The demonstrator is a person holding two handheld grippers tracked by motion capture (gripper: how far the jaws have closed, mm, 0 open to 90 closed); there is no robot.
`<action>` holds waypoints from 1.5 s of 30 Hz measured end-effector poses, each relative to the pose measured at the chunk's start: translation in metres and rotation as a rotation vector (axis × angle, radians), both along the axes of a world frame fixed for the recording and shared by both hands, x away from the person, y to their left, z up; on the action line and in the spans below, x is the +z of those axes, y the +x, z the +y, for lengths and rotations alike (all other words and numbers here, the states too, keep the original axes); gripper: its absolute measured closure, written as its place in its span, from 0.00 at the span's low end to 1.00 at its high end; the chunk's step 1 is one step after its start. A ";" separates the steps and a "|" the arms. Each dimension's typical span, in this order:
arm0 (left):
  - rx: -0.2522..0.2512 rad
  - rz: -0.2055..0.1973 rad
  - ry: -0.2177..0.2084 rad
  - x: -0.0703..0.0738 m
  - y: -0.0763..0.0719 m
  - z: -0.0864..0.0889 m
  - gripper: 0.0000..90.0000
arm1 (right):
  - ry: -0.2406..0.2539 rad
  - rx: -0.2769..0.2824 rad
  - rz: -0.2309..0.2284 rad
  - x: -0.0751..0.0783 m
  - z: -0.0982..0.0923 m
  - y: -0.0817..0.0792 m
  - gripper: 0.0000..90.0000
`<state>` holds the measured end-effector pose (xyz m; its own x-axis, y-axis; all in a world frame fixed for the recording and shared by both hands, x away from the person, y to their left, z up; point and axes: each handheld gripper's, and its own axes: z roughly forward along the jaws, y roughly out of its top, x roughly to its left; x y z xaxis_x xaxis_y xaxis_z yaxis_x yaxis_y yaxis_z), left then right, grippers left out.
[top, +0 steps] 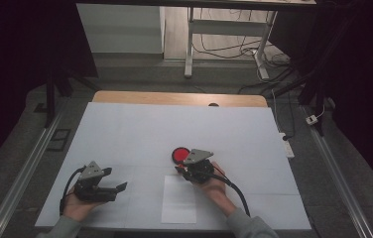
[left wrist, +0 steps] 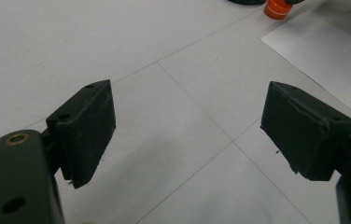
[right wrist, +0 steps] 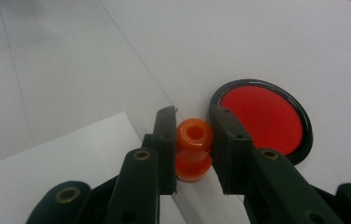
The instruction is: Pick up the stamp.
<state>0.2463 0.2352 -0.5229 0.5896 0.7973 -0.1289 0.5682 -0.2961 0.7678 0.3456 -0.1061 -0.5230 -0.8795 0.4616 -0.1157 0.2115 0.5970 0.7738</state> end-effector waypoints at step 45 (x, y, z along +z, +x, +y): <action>0.001 0.000 0.005 -0.001 0.000 0.000 0.20 | 0.256 0.010 -0.037 0.057 -0.045 -0.020 0.80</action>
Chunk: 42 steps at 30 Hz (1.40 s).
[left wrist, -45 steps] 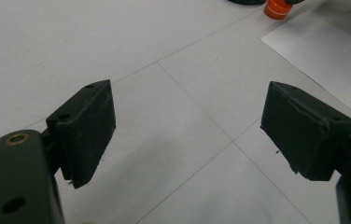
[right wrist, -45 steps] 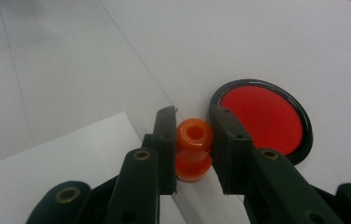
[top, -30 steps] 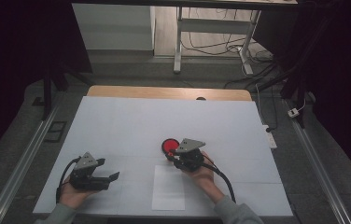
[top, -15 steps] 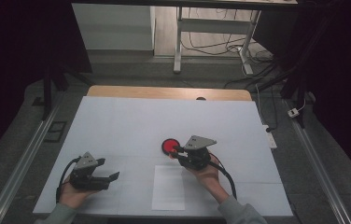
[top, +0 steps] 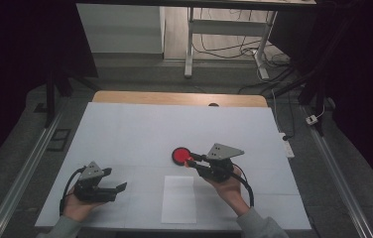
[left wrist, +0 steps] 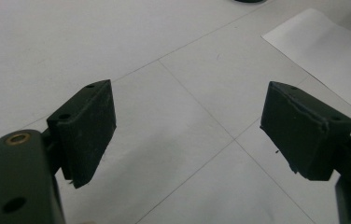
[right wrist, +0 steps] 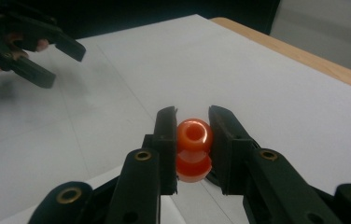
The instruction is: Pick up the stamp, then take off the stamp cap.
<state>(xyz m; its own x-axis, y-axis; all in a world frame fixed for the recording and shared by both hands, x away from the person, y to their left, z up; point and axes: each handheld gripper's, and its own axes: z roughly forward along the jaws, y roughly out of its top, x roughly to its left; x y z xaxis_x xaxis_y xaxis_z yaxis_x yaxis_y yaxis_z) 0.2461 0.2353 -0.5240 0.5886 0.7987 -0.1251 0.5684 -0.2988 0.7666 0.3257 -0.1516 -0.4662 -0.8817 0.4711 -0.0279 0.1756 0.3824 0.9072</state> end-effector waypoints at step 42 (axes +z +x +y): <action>-0.022 -0.014 0.000 0.004 0.006 -0.009 0.21 | 0.026 0.050 0.005 0.014 -0.015 -0.018 0.80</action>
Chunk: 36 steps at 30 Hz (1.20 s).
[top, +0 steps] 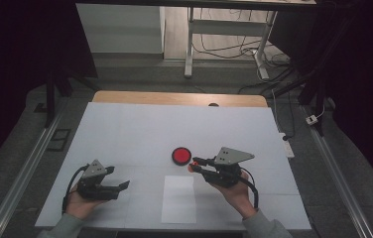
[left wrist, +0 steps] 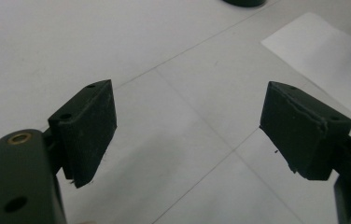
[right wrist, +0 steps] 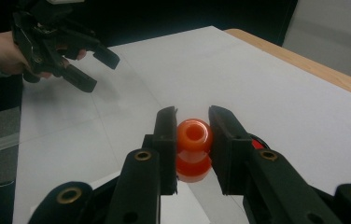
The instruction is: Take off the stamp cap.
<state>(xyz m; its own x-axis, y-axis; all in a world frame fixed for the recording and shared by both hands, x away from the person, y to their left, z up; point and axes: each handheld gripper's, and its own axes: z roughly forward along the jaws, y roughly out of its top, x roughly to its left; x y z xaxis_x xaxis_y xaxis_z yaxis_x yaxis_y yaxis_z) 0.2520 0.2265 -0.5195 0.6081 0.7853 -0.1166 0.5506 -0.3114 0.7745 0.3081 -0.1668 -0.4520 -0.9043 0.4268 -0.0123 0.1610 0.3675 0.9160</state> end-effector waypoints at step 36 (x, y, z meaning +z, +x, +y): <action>-0.195 -0.050 0.002 0.035 0.027 -0.082 0.24 | 0.026 0.004 0.026 -0.002 0.004 0.006 0.80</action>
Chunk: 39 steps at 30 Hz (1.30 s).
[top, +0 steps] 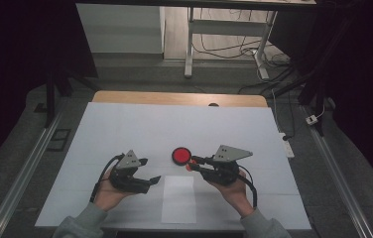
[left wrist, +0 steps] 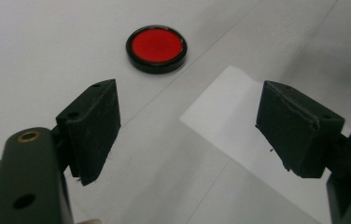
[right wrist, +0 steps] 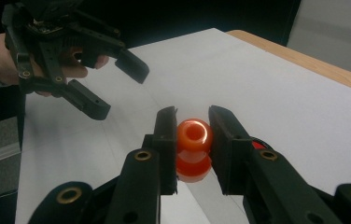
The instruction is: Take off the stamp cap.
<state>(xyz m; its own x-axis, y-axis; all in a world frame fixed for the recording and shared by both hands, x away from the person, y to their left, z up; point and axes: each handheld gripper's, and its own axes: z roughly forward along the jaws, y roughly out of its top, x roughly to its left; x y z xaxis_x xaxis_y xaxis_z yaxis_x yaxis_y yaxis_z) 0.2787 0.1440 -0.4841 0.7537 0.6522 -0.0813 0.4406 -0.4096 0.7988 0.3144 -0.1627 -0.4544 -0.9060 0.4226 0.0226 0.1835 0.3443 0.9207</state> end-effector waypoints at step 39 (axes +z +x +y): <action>-0.109 -0.002 -0.020 0.006 0.019 -0.044 0.25 | 0.002 0.016 0.013 -0.004 0.010 0.001 0.80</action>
<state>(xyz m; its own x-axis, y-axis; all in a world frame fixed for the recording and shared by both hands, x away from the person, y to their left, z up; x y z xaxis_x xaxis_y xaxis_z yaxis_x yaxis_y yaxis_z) 0.2972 0.1000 -0.4785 0.8202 0.5646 -0.0916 0.3925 -0.4391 0.8081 0.3155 -0.1527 -0.4587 -0.9122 0.4081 0.0356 0.1903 0.3453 0.9190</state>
